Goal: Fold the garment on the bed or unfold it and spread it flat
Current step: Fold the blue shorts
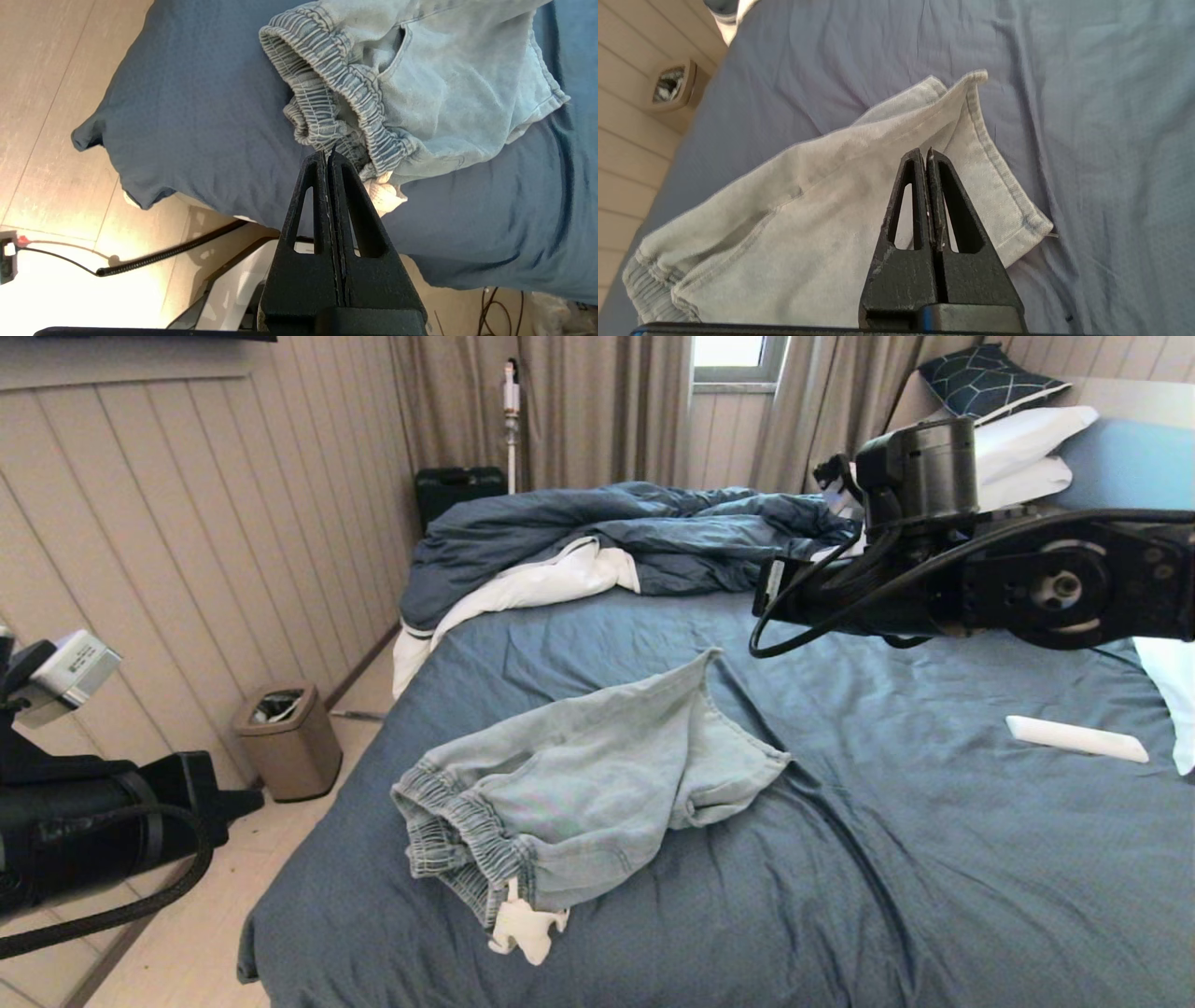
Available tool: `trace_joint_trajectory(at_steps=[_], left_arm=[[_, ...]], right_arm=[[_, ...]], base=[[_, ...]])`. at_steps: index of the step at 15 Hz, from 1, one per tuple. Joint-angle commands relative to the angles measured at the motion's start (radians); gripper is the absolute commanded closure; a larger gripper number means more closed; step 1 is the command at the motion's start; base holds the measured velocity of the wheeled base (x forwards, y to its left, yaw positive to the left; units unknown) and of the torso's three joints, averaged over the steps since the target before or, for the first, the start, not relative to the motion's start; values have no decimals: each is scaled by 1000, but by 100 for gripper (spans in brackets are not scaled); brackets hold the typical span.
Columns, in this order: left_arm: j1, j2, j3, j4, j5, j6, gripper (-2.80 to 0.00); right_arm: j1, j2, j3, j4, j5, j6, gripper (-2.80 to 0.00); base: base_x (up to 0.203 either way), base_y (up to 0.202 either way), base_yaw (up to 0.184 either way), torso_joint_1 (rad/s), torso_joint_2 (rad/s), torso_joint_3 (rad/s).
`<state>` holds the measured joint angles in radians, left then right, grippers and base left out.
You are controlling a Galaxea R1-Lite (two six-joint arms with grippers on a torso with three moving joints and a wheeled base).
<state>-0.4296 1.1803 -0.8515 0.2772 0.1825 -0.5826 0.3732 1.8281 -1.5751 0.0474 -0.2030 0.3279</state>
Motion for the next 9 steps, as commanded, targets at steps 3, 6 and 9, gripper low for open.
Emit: trace_joint_trajectory(at_steps=[3,6,9], left_arm=[[0,21,-5,-4,-2,-3,0],[0,22,-9,-4,-3,-3,0],[0,24,-11,-4,-8,-3,0]], right_arm=[[0,19,0,5,2,2,0],[0,22,0,5,8,2,0],[-2,31,-2,8,11,2,0]], base=[[0,0,0,0,0,0],[0,0,0,0,0,0],[0,0,0,0,0,0]])
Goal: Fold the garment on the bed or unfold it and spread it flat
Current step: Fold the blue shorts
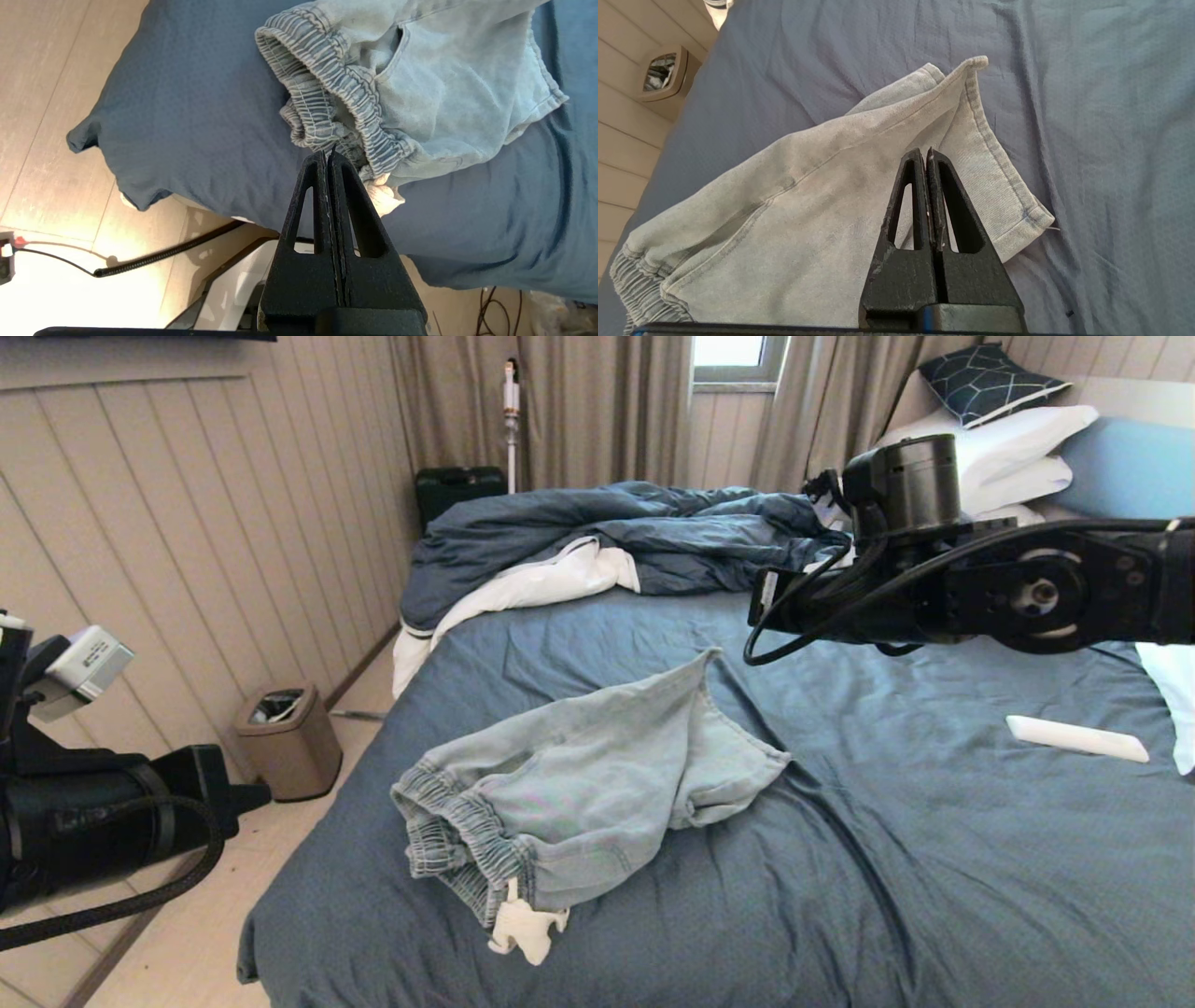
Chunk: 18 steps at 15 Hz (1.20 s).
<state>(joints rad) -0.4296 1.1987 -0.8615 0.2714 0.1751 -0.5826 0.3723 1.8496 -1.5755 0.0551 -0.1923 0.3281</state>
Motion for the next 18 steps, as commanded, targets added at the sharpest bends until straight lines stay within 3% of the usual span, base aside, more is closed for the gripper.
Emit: trace_joint_trajectory(at_steps=[1,6,11,18], left_arm=[[0,10,-5,2,0,-5,0],[0,35,-27,0,-2,-6,0],[0,43,-27,-1,-3,-8,0],[-1,66,-46,-1,-3,-6,0]], right_arm=[[-3,14,-3,0,7,2,0],[-36,46,-26,15,30,5,0],[-105,121,-204,271,207,139,0],[-108,166,-248,342,212,144,0]], base=[[0,0,0,0,0,0],[0,0,0,0,0,0],[0,0,0,0,0,0],[0,0,0,0,0,0]])
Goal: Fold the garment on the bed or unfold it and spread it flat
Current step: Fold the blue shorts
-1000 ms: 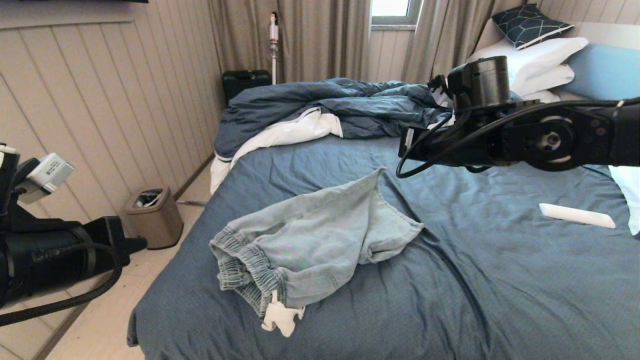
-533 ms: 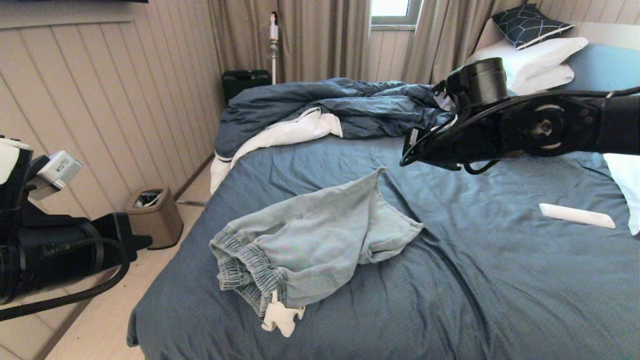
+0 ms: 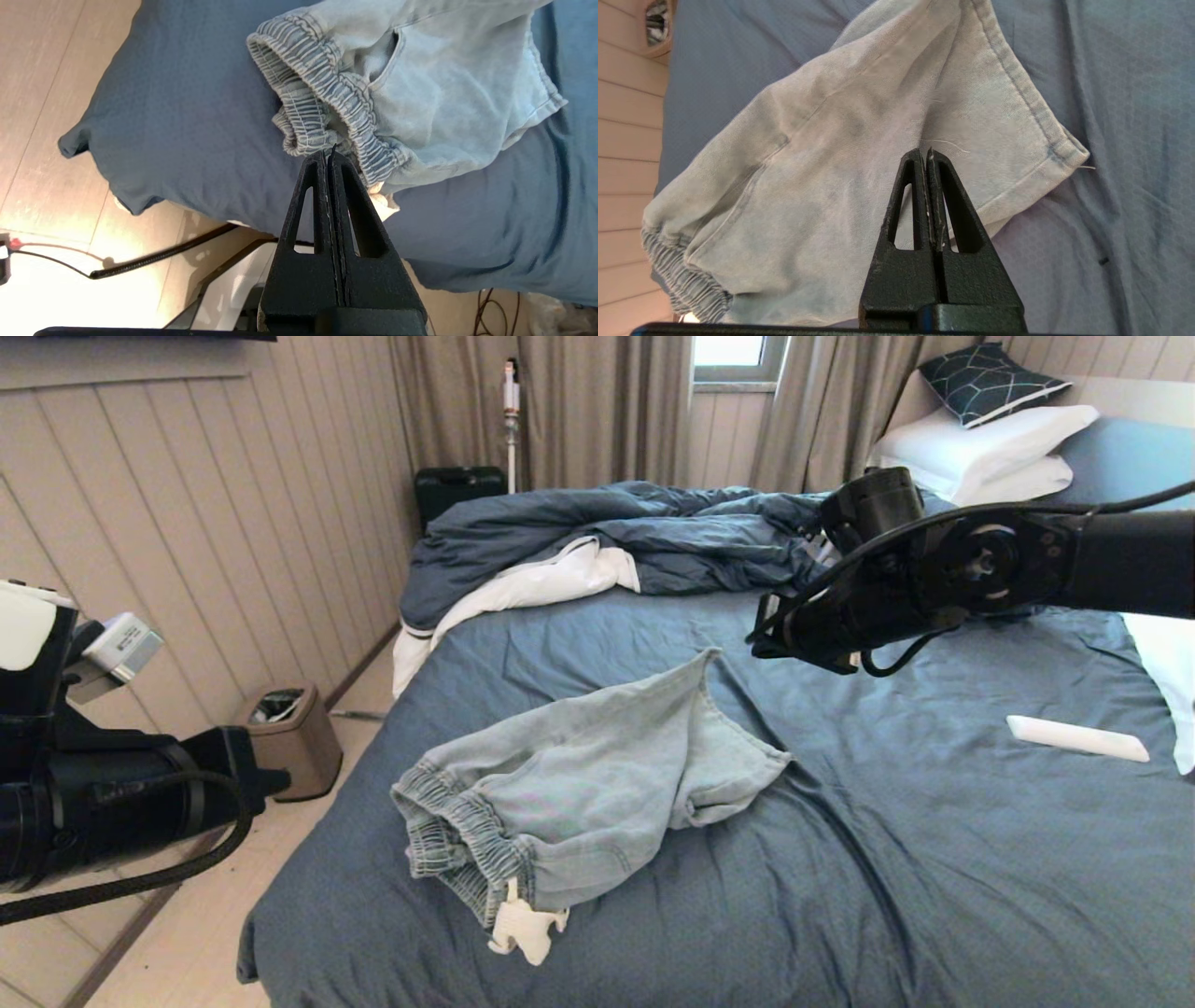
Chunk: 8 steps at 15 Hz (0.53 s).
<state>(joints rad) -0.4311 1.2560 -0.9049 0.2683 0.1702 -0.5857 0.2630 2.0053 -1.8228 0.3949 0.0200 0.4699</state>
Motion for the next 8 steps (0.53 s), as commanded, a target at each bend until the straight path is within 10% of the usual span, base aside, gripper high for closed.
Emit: trace_joint_trajectory(at_steps=[1,8], left_arm=[[0,14,-2,2,0,-3,0],[0,26,-3,11,3,-6,0]], right_arm=[[4,15,0,2,0,3,0],[6,40,-3,2,0,3,0]], base=[[0,0,0,0,0,0],[0,0,0,0,0,0]])
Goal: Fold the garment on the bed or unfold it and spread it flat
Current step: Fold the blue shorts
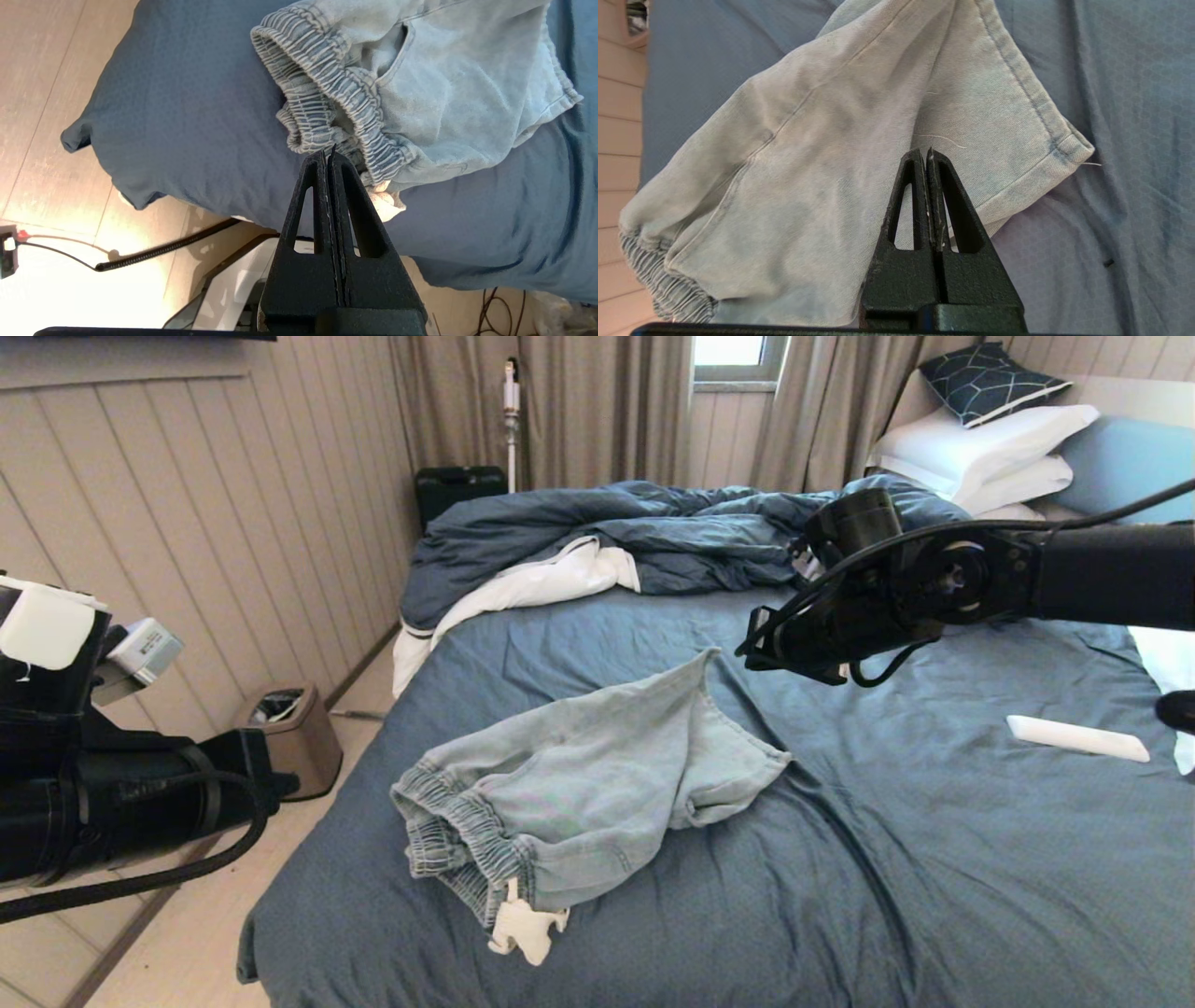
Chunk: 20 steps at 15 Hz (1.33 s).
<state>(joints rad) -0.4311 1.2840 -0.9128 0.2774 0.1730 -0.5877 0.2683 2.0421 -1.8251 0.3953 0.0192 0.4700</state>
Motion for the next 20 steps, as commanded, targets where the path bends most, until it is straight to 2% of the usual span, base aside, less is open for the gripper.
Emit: trace_joint_trajectory(at_steps=[1,20], left_arm=[[0,-1,5,2,0,-4,0],[-4,63,-34,-7,-4,-9,0]], right_arm=[[0,3,0,2,1,2,0],[-13,67,-27,4,-1,0,0]], base=[[0,0,0,0,0,0],[0,0,0,0,0,0]])
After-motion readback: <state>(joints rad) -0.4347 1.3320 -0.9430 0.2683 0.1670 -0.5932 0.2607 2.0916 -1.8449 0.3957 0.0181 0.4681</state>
